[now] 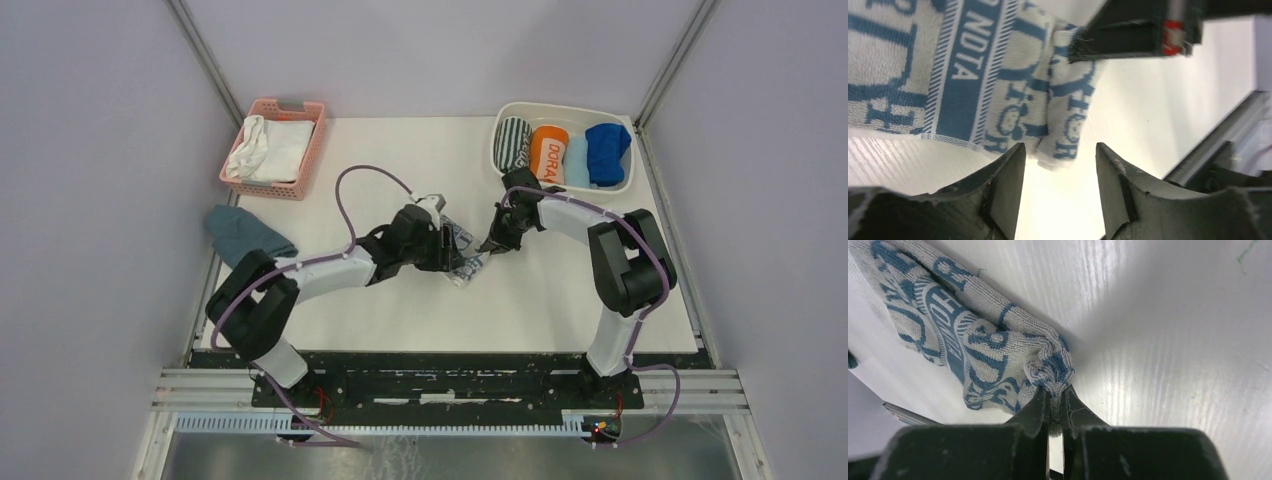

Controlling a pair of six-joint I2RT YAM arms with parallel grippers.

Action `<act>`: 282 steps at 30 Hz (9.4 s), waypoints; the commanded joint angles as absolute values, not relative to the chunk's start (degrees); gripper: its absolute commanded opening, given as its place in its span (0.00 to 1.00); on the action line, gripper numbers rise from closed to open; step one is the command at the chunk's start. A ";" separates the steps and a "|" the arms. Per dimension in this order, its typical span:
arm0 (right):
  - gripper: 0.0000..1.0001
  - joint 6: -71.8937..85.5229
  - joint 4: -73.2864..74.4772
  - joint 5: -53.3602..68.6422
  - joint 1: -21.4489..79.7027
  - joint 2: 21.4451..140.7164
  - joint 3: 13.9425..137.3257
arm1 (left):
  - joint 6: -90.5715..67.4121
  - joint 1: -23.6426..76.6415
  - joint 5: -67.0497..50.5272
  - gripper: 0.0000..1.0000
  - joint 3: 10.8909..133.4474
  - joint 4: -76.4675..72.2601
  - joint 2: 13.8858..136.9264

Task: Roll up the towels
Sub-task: Roll the towel at the center of the board.

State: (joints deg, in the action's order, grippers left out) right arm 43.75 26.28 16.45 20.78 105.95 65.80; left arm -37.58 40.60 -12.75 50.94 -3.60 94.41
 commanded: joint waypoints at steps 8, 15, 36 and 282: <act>0.03 43.97 36.74 15.13 21.18 107.67 71.22 | -4.18 70.35 43.01 0.67 59.57 -0.39 95.73; 0.03 43.99 38.22 16.08 21.17 108.44 72.68 | 2.43 75.27 49.09 0.67 66.15 0.03 107.69; 0.09 43.96 34.80 21.69 21.18 106.92 72.02 | -0.69 70.23 42.58 0.44 68.47 8.04 118.41; 0.65 44.98 6.65 22.88 24.37 97.58 57.40 | -28.97 46.70 -7.41 0.43 49.05 -7.43 97.41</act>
State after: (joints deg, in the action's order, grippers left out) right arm 44.25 15.29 17.58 25.63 101.41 61.08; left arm -19.64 51.57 10.55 52.16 -1.91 98.02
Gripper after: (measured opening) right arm 0.637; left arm 0.444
